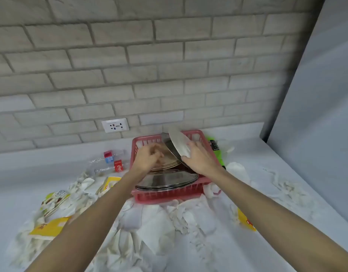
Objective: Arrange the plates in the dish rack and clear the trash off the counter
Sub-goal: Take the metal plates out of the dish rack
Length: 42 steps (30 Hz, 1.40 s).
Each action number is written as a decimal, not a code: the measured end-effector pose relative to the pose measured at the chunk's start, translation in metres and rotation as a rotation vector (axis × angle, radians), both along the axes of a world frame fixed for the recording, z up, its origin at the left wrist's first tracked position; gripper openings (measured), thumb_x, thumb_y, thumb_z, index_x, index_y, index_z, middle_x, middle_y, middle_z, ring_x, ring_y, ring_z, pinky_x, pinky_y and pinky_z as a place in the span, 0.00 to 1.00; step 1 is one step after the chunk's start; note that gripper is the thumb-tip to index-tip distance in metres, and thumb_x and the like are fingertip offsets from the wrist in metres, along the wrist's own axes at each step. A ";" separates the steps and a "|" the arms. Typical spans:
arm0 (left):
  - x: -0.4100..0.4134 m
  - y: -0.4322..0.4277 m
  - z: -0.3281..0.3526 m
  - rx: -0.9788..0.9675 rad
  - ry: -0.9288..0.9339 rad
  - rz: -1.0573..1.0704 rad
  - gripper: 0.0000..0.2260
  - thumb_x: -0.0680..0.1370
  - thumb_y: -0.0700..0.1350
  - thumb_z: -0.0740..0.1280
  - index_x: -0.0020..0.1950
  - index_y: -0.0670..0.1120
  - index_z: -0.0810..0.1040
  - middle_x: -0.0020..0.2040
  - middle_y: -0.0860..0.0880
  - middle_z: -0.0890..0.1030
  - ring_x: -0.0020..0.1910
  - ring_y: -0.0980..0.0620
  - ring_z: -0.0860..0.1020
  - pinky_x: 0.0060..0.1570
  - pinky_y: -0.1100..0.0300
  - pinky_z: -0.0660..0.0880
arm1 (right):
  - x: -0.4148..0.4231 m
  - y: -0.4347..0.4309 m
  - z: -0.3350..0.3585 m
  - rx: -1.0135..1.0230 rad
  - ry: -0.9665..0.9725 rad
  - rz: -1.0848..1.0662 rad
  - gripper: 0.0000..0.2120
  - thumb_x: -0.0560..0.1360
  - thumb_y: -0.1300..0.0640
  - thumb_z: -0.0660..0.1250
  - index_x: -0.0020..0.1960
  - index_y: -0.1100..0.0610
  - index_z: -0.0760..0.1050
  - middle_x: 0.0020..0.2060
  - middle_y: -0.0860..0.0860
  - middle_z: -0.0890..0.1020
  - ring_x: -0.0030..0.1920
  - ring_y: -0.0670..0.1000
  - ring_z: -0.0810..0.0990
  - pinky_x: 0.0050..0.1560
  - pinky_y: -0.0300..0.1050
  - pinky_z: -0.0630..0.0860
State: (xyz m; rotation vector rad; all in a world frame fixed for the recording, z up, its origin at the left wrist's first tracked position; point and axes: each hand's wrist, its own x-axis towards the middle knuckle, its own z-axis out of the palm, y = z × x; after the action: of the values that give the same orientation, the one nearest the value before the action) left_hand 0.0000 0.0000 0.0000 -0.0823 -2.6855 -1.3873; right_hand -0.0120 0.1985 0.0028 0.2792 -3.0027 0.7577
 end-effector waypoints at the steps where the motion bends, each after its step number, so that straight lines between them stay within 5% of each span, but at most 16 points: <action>1: -0.007 0.004 -0.001 0.040 -0.014 0.035 0.13 0.78 0.32 0.61 0.58 0.43 0.78 0.44 0.47 0.84 0.30 0.59 0.81 0.32 0.67 0.78 | -0.013 -0.007 0.002 0.025 0.018 0.017 0.29 0.77 0.48 0.64 0.73 0.58 0.62 0.68 0.60 0.68 0.63 0.63 0.74 0.55 0.53 0.73; 4: -0.020 0.011 -0.003 0.073 -0.059 0.102 0.15 0.77 0.31 0.63 0.61 0.43 0.77 0.45 0.45 0.85 0.29 0.57 0.82 0.28 0.67 0.76 | -0.046 -0.027 0.007 0.150 0.087 0.071 0.29 0.76 0.46 0.63 0.71 0.60 0.61 0.65 0.63 0.70 0.62 0.66 0.74 0.53 0.53 0.73; 8: -0.035 0.008 -0.010 0.088 -0.075 0.148 0.16 0.76 0.32 0.62 0.62 0.43 0.78 0.44 0.47 0.86 0.35 0.48 0.85 0.38 0.55 0.83 | -0.081 -0.039 0.013 0.284 0.140 0.101 0.22 0.77 0.50 0.60 0.67 0.60 0.66 0.61 0.60 0.73 0.57 0.63 0.77 0.47 0.52 0.72; 12: -0.039 0.006 -0.014 0.111 -0.088 0.122 0.13 0.78 0.32 0.62 0.60 0.43 0.77 0.43 0.47 0.85 0.36 0.46 0.85 0.35 0.61 0.80 | -0.101 -0.032 0.022 0.350 0.104 0.092 0.15 0.78 0.54 0.60 0.62 0.58 0.71 0.59 0.59 0.77 0.58 0.62 0.78 0.43 0.47 0.65; 21: -0.049 -0.002 -0.011 0.176 -0.006 0.124 0.10 0.81 0.36 0.62 0.55 0.46 0.80 0.40 0.50 0.85 0.31 0.51 0.81 0.32 0.60 0.77 | -0.103 -0.004 0.055 0.203 -0.049 0.010 0.15 0.76 0.62 0.60 0.61 0.65 0.70 0.61 0.65 0.76 0.61 0.65 0.76 0.57 0.52 0.73; 26: -0.048 -0.017 -0.001 0.226 0.032 0.154 0.10 0.80 0.35 0.62 0.52 0.45 0.81 0.34 0.52 0.83 0.31 0.53 0.82 0.33 0.58 0.79 | -0.079 0.010 0.115 0.166 0.060 -0.043 0.15 0.77 0.64 0.57 0.63 0.65 0.66 0.55 0.65 0.75 0.56 0.66 0.77 0.49 0.52 0.72; 30: -0.041 -0.043 0.007 0.363 0.048 0.177 0.08 0.80 0.37 0.63 0.51 0.47 0.79 0.45 0.42 0.85 0.35 0.48 0.83 0.38 0.56 0.78 | -0.045 -0.002 0.167 -0.011 0.203 -0.016 0.08 0.76 0.62 0.57 0.54 0.61 0.63 0.45 0.63 0.74 0.44 0.64 0.75 0.42 0.53 0.74; 33: -0.027 -0.077 0.007 0.447 0.050 0.193 0.07 0.82 0.41 0.63 0.57 0.48 0.78 0.52 0.44 0.84 0.44 0.50 0.82 0.39 0.61 0.75 | -0.018 -0.038 0.183 -0.130 0.297 0.030 0.10 0.76 0.61 0.59 0.56 0.60 0.65 0.44 0.61 0.73 0.44 0.59 0.68 0.40 0.49 0.62; 35: -0.013 -0.109 0.001 0.537 0.006 0.221 0.10 0.83 0.44 0.62 0.64 0.46 0.75 0.56 0.47 0.82 0.45 0.55 0.82 0.38 0.61 0.75 | -0.002 -0.072 0.179 -0.246 0.323 0.088 0.12 0.75 0.59 0.61 0.58 0.58 0.68 0.45 0.58 0.74 0.45 0.57 0.69 0.41 0.48 0.63; 39: 0.026 -0.197 -0.015 0.755 -0.108 0.283 0.11 0.84 0.48 0.60 0.64 0.47 0.75 0.52 0.49 0.83 0.45 0.54 0.82 0.38 0.58 0.79 | 0.025 -0.159 0.141 -0.563 0.150 0.179 0.13 0.66 0.55 0.61 0.50 0.47 0.75 0.45 0.50 0.80 0.49 0.56 0.78 0.48 0.53 0.74; 42: 0.066 -0.273 -0.034 0.879 -0.185 0.348 0.08 0.81 0.49 0.65 0.56 0.47 0.79 0.46 0.49 0.84 0.43 0.50 0.82 0.45 0.55 0.78 | 0.056 -0.232 0.090 -0.820 -0.050 0.183 0.18 0.70 0.65 0.63 0.43 0.41 0.79 0.41 0.41 0.84 0.45 0.45 0.81 0.49 0.47 0.76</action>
State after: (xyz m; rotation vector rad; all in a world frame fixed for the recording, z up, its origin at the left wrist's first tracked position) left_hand 0.0659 -0.2726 -0.0339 0.5742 -1.8211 -2.3388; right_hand 0.0439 -0.0331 0.0925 0.4870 -2.4318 1.9117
